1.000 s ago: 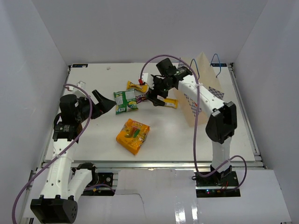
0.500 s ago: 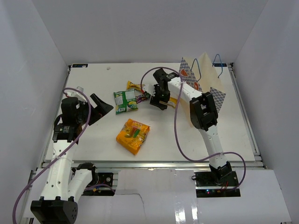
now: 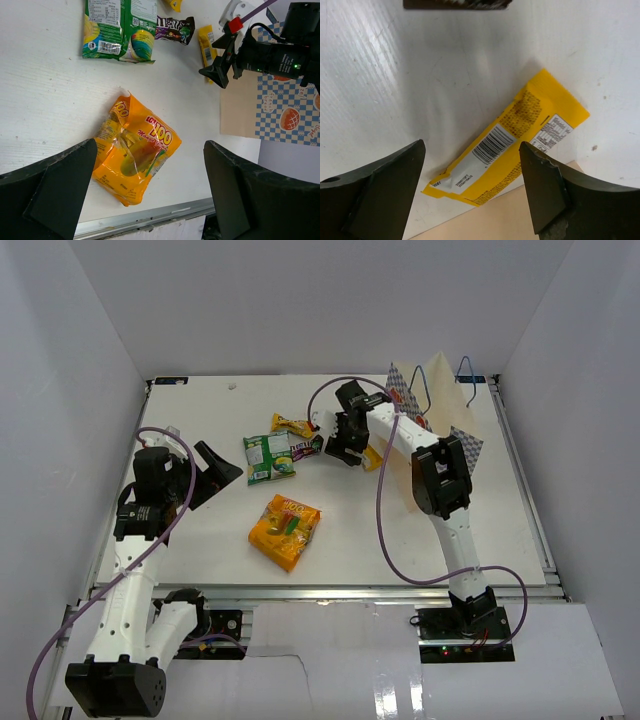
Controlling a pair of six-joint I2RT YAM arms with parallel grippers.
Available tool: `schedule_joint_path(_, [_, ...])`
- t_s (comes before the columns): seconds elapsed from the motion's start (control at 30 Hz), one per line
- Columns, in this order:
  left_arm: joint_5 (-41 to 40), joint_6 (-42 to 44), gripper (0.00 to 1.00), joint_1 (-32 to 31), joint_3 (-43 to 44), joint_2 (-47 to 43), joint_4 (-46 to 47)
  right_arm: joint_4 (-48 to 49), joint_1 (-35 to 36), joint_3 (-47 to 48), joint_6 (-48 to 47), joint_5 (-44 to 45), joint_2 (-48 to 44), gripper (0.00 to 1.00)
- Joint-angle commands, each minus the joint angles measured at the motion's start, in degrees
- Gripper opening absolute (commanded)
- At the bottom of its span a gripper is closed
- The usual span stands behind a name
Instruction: Place the snacks into the paper bag
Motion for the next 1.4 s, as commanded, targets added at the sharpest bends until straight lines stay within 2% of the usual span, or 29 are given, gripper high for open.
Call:
schedule_joint_path(0.0, [-0.18, -0.17, 0.98, 0.05, 0.3, -0.28, -0.14, 4.94, 0.23, 0.56, 4.46, 0.79, -4.57, 0.81])
schedule_joint_path(0.13, [0.0, -0.34, 0.98, -0.03, 0.04, -0.54, -0.23, 9.51, 0.15, 0.56, 16.83, 12.46, -4.13, 0.75])
schedule_joint_path(0.37, [-0.09, -0.34, 0.98, 0.05, -0.4, -1.07, -0.23, 10.66, -0.03, -2.86, 23.36, 17.32, -2.99, 0.78])
schedule_joint_path(0.5, [-0.18, -0.17, 0.98, 0.05, -0.23, -1.07, -0.23, 9.25, -0.38, -3.22, 25.39, 13.73, -2.46, 0.8])
schedule_joint_path(0.73, [-0.18, -0.17, 0.98, 0.05, -0.4, -1.25, -0.23, 6.18, -1.17, -4.01, 27.59, 5.4, -1.23, 0.76])
schedule_joint_path(0.9, [-0.26, -0.34, 0.98, 0.05, -0.32, -1.25, -0.23, 4.07, -2.23, -5.32, 28.29, -1.48, -1.06, 0.66])
schedule_joint_path(1.03, [-0.26, -0.52, 0.98, -0.03, -0.23, -1.16, -0.23, 3.89, -2.23, -6.47, 27.07, -4.29, -1.84, 0.49])
schedule_joint_path(1.13, [-0.18, -0.61, 0.98, 0.05, -0.05, -0.98, -0.14, 3.63, -2.31, -6.73, 24.87, -6.23, -2.9, 0.4])
schedule_joint_path(1.37, [-0.26, -0.61, 0.98, 0.05, -0.05, -0.89, 0.12, 3.71, -2.31, -10.86, 13.55, -14.48, -11.59, 0.33])
